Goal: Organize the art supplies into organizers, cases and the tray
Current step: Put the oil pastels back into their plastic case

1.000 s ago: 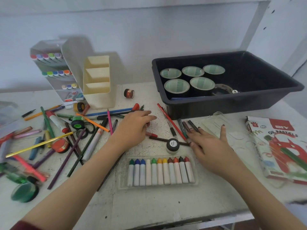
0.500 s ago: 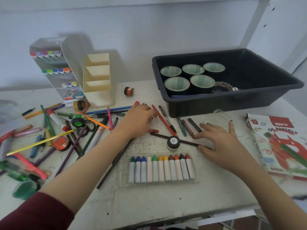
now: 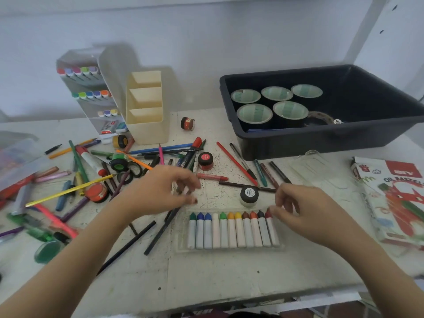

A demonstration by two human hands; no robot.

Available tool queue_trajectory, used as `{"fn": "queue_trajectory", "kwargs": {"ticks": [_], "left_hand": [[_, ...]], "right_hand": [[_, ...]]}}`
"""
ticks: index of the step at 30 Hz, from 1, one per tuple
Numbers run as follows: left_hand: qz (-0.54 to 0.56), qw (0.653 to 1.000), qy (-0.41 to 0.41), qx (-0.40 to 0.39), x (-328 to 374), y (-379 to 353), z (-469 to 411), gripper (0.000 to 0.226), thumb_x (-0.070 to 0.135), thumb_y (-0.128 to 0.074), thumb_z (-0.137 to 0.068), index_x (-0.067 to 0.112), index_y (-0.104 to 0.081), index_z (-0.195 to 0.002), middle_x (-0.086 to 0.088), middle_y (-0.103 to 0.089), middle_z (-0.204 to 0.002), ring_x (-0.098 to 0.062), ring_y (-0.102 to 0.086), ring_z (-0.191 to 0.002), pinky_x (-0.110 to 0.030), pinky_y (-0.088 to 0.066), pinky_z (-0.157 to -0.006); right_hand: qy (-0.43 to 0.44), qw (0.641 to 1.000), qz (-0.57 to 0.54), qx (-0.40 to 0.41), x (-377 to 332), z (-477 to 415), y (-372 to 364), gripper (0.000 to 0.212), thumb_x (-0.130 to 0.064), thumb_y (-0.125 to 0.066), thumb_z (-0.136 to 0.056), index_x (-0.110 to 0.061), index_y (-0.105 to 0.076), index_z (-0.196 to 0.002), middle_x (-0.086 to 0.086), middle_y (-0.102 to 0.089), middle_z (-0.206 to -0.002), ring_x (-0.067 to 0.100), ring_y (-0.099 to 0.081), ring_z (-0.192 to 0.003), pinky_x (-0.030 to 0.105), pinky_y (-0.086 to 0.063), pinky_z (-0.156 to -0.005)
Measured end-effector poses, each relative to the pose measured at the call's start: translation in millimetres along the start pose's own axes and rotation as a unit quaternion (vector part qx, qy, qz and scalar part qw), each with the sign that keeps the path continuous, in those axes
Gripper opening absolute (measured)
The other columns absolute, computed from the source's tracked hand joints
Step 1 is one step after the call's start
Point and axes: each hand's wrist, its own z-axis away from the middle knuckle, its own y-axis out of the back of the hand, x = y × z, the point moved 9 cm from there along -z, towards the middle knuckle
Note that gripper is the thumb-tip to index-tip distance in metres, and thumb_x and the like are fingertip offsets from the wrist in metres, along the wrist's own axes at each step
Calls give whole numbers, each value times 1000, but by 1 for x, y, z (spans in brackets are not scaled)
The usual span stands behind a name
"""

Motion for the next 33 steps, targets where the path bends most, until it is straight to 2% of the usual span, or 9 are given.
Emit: {"fn": "queue_trajectory", "kwargs": {"ticks": [4, 9, 13, 14, 17, 19, 21, 24, 33], "left_hand": [[-44, 994, 29, -98, -9, -27, 26, 52, 51, -76, -69, 52, -47, -112, 38, -42, -111, 23, -32, -105, -1, -27, -83], [-70, 993, 14, -93, -3, -38, 36, 82, 66, -76, -57, 52, -35, -126, 34, -34, -122, 12, -27, -115, -12, -22, -100], [-106, 992, 5, -71, 1, -44, 39, 88, 68, -72, -61, 47, -30, -135, 29, -31, -126, 8, -23, -117, -8, -20, -93], [-103, 993, 2, -62, 2, -44, 40, 86, 67, -71, -63, 46, -30, -136, 28, -31, -126, 8, -23, -116, -7, -20, -92], [-82, 996, -2, -39, 4, -45, 37, 84, 65, -70, -65, 45, -31, -136, 28, -31, -124, 9, -24, -115, -9, -23, -94], [-71, 997, -7, -30, 6, -46, 35, 84, 65, -70, -65, 44, -31, -136, 28, -32, -123, 9, -24, -114, -8, -24, -93], [-64, 997, -15, -26, 10, -48, 33, 83, 65, -69, -65, 44, -33, -136, 28, -32, -122, 10, -24, -114, -6, -24, -90], [-46, 999, -24, -15, 15, -50, 29, 81, 64, -69, -64, 41, -37, -135, 28, -35, -120, 10, -27, -112, -6, -25, -89], [-31, 999, -32, 16, 27, -60, 13, 85, 71, -60, -61, 39, -37, -137, 25, -37, -117, 8, -29, -110, -4, -27, -86]], "right_hand": [[-33, 996, 25, -82, 1, 11, -7, 23, -51, -64, -80, -35, -47, -79, -9, -60, -68, 2, -53, -65, 15, -35, -57], [-42, 992, 39, -111, -6, 14, -11, 16, -44, -61, -86, -39, -46, -86, -14, -63, -76, -3, -50, -62, 9, -26, -66], [-50, 993, 28, -105, -10, 17, -11, 18, -49, -58, -86, -43, -43, -92, -15, -63, -78, -2, -51, -66, 20, -31, -82], [-51, 991, 40, -114, -12, 19, -11, 28, -57, -57, -82, -43, -40, -100, -16, -61, -80, -1, -50, -70, 22, -31, -88], [-50, 978, 116, -164, -15, 27, -16, 85, -75, -58, -66, -42, -21, -135, -27, -43, -94, -1, -38, -89, 28, -26, -100], [-46, 971, 156, -175, -13, 29, -18, 105, -77, -58, -63, -35, -10, -146, -23, -43, -112, 4, -40, -108, 32, -21, -107], [-43, 970, 176, -165, -10, 27, -18, 103, -76, -57, -67, -33, -10, -148, -18, -44, -127, 7, -41, -119, 33, -21, -108], [-38, 971, 183, -149, -5, 21, -11, 92, -74, -57, -68, -37, -20, -143, -17, -45, -132, 8, -41, -122, 33, -24, -105], [-61, 967, 200, -147, 23, 11, 6, 87, -75, -59, -64, -45, -24, -138, -18, -36, -100, 5, -35, -95, 31, -25, -97]]}}
